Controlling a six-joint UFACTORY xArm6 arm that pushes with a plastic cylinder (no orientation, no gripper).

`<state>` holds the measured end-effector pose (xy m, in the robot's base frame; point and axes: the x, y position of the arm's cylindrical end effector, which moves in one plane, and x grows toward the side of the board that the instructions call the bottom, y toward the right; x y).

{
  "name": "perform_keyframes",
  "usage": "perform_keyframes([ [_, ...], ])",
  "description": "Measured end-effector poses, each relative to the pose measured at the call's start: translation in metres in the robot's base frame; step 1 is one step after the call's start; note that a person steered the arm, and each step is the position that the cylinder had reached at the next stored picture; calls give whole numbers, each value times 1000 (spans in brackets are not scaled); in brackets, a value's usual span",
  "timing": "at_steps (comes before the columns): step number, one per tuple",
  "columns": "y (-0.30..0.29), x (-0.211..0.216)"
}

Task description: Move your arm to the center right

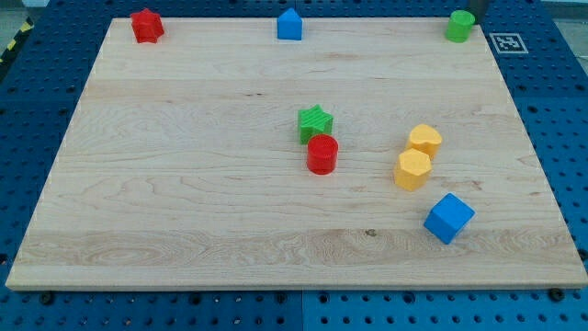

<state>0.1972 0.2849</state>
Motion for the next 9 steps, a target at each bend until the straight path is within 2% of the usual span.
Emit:
perform_keyframes([
  [2, 59, 11],
  [3, 41, 66],
  [4, 7, 103],
  [5, -39, 113],
  [9, -43, 114],
])
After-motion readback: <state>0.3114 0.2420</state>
